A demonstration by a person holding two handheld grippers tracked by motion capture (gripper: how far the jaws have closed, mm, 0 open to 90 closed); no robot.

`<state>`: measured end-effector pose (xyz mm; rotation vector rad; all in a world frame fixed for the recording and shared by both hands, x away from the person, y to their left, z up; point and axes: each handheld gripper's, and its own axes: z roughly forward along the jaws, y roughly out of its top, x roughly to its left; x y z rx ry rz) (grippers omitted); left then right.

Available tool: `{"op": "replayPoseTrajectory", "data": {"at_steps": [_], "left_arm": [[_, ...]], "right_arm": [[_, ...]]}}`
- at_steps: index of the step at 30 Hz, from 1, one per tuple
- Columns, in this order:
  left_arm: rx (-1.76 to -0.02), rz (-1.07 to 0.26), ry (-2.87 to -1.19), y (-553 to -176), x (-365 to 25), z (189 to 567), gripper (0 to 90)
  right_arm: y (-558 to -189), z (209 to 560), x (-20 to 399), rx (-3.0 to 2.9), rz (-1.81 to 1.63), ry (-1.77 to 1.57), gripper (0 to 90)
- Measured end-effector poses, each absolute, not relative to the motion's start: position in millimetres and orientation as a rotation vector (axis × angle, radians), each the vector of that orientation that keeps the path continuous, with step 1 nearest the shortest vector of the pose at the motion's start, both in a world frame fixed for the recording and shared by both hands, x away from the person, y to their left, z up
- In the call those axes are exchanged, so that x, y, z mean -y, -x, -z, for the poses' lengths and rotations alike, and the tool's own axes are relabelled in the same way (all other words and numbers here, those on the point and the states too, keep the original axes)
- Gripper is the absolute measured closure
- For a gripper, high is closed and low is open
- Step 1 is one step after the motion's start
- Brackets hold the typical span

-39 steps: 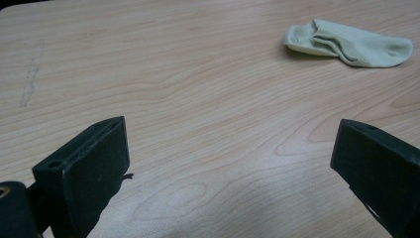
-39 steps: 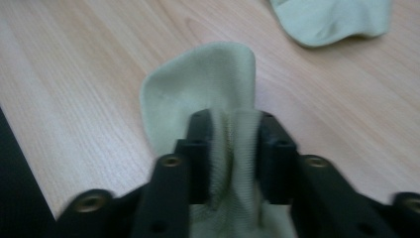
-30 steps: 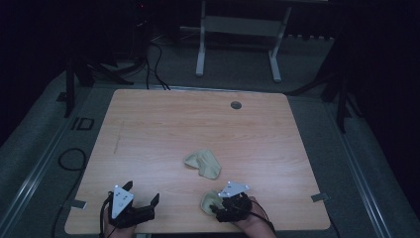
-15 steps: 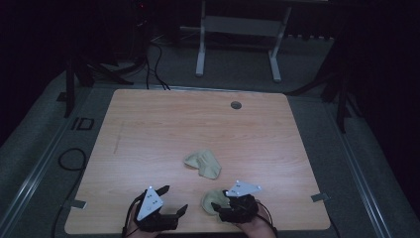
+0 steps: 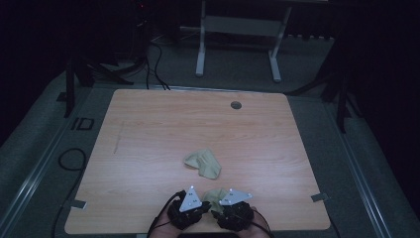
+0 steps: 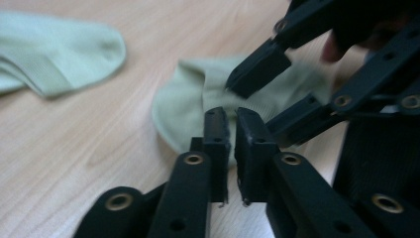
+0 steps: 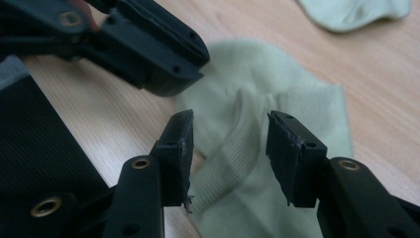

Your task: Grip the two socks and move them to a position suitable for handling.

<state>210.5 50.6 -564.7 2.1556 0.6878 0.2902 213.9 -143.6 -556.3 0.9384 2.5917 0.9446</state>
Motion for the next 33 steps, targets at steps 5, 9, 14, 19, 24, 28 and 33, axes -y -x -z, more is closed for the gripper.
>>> {"op": "replayPoseTrajectory", "data": {"at_steps": [5,9,14,19,24,28,33], "left_arm": [[-0.72,-0.316,-2.232,-217,-49,573,88.9],[-0.715,-0.32,-2.227,-218,-51,573,89.0],[-0.732,-0.314,-2.216,-219,-52,574,89.2],[-0.733,-0.311,-2.213,-219,-53,574,89.2],[-0.715,-0.314,-2.225,-219,-52,574,89.2],[-0.693,-0.31,-2.22,-221,-53,575,89.2],[-0.687,-0.314,-2.223,-221,-51,575,89.2]], "right_arm": [[-214,558,145,-2.596,-0.918,-0.934,65.8],[-216,556,149,-2.597,-0.924,-0.953,82.0],[-214,543,157,-2.583,-0.967,-0.942,82.9],[-214,525,178,-2.521,-1.034,-0.989,82.8],[-218,521,205,-2.456,-1.051,-1.077,82.8],[-224,524,224,-2.43,-1.017,-1.119,82.4],[-228,530,239,-2.427,-0.992,-1.161,82.2]]}}
